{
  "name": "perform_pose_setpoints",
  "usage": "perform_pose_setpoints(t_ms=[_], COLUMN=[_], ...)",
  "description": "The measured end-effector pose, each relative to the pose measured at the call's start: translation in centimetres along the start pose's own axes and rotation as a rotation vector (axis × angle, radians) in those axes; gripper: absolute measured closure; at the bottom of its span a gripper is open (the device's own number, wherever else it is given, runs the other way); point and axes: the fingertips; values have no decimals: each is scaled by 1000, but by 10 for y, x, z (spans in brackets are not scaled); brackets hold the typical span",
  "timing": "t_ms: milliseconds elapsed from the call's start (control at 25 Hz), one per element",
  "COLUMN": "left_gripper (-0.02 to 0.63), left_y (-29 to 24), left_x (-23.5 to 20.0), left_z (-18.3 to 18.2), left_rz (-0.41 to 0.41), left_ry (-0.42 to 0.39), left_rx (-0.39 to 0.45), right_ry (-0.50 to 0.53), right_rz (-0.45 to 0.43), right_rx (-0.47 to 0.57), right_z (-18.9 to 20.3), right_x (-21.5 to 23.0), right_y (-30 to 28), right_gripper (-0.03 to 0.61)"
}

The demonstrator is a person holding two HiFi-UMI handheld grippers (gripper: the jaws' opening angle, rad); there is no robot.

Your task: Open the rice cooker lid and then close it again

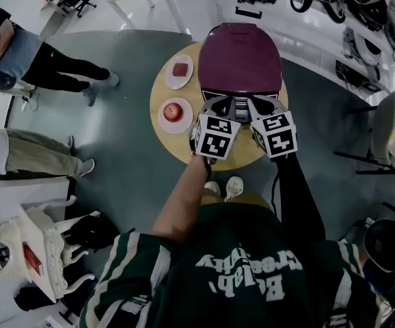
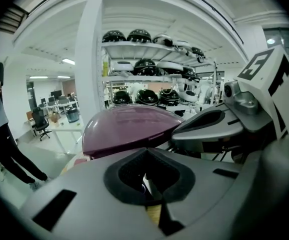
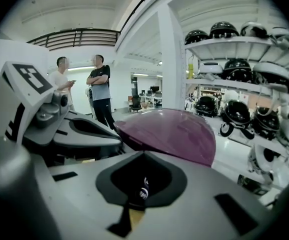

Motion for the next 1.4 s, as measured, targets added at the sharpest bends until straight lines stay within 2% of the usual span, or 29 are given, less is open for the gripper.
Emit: perform_pose_setpoints(t_ms=[240,880,1400], left_gripper=[615,615,615], left_y=[2,4,3], left_x=[2,0,-2], left_z=[1,4,3], left_rz=[0,-13,-30], left_ry=[23,13,10], left_rx=[14,33,60], right_ry=[-47,-37,-73], right_rz=[-3,27,-9], right_rx=[31,56,92], right_z=[1,0,0], right_x=[1,-2,-2], right_y=[2,2,1], right_gripper=[575,575,574])
Point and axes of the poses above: the fingertips, and each gripper's own axes: y backward along the fingers, x to its right, z out of its underside, and after that the axes turned 6 degrees about -y, right-handed
